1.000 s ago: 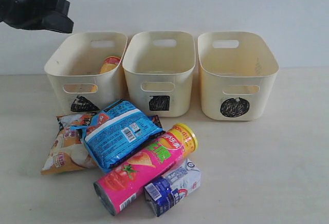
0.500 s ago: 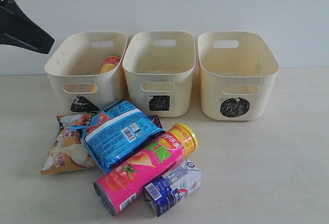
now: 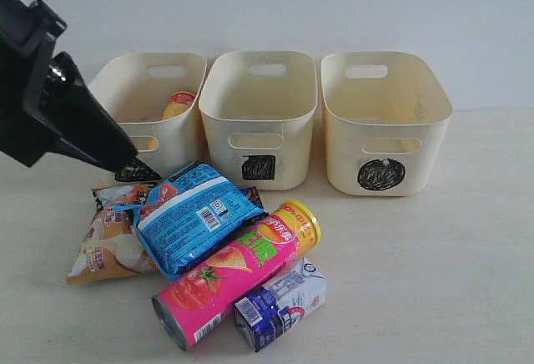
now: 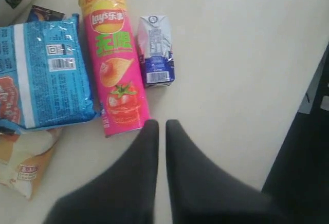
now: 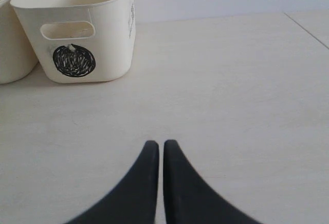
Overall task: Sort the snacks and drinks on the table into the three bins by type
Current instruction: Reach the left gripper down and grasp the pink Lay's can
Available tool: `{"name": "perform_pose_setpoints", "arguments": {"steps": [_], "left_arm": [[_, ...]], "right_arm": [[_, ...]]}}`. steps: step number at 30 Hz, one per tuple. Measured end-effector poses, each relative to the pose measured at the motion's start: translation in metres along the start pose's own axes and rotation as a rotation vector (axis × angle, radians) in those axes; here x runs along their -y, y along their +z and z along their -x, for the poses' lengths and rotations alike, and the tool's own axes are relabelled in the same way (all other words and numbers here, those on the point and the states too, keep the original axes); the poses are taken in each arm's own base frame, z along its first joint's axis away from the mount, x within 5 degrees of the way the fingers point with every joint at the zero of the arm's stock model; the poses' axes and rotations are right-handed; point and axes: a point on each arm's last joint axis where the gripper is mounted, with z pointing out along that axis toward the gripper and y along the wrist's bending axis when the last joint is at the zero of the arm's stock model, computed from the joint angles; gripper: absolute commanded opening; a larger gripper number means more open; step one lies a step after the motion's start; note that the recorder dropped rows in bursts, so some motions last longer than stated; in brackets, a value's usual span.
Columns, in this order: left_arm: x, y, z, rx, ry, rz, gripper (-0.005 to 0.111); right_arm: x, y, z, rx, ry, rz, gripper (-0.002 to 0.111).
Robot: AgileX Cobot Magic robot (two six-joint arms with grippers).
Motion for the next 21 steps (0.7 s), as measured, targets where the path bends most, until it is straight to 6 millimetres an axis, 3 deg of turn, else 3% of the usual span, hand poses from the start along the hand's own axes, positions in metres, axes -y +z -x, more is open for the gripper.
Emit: {"name": "perform_pose_setpoints", "arguments": {"steps": [11, 14, 19, 21], "left_arm": [[0.003, 0.05, 0.004, -0.143, -0.032, -0.057, 0.008], [-0.004, 0.069, 0.006, -0.171, -0.054, -0.074, 0.023], [-0.017, 0.1, 0.008, -0.19, -0.088, -0.075, 0.064], [-0.026, 0.118, 0.011, -0.177, -0.105, -0.058, 0.067]], "right_arm": [[0.0, 0.0, 0.0, 0.0, 0.0, 0.0, 0.001], [0.0, 0.0, 0.0, 0.0, 0.0, 0.0, 0.001], [0.0, 0.0, 0.0, 0.0, 0.0, 0.0, 0.001], [0.0, 0.0, 0.0, 0.0, 0.0, 0.0, 0.001]]}}
